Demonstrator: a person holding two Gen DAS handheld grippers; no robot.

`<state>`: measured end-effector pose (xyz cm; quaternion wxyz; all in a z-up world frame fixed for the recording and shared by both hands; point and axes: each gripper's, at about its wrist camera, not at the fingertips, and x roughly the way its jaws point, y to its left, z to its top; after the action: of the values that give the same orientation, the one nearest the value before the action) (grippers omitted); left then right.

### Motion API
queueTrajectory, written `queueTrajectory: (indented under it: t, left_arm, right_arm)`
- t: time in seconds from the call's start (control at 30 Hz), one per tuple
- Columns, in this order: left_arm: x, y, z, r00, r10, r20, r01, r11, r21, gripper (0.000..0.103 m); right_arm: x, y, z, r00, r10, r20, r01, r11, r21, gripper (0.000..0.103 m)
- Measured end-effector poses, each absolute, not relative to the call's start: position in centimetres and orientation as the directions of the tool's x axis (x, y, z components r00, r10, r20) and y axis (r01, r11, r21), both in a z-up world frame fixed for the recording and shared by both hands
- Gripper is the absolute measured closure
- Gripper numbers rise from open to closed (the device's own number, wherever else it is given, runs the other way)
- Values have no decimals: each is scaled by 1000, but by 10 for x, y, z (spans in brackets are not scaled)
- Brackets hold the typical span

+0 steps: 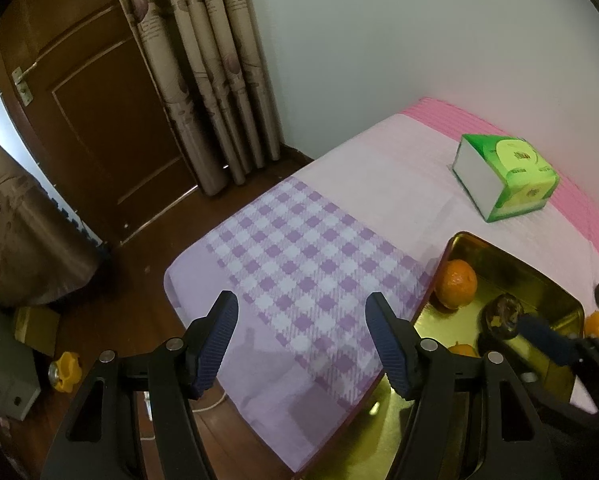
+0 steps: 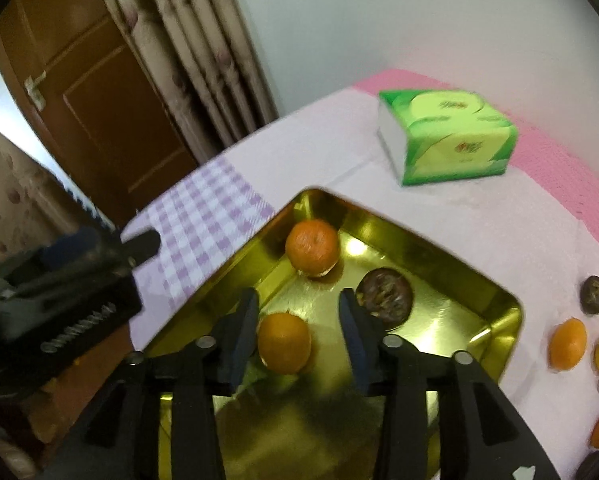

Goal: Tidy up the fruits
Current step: 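Move the left gripper back to the fruit and grasp another orange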

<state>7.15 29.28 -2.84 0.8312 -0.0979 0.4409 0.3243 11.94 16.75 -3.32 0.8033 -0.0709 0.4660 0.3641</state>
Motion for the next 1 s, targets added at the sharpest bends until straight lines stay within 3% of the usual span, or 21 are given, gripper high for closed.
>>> queueTrajectory:
  t: [0.13,0.5,0.63,1.0]
  left_arm:
    - [74,286,-29,401,452,-797,-609,781,136,36]
    - [75,274,-27,415,452,-790,-580,800,154,35]
    - [77,268,-26,424,448,-787,-560,812,161,35]
    - [80,244,-26,457,438,-774,-490,850,192,30]
  right_arm:
    - [115,146,-20,345,562,-752,-616,740,271,51]
    - [85,108,-10,425,552,-717,-600,765,233,50]
    - [69,91,-9,456,527,-717,-604,775,186,41]
    - [32,-15,-14,603,377,-703,-479,876,59,37]
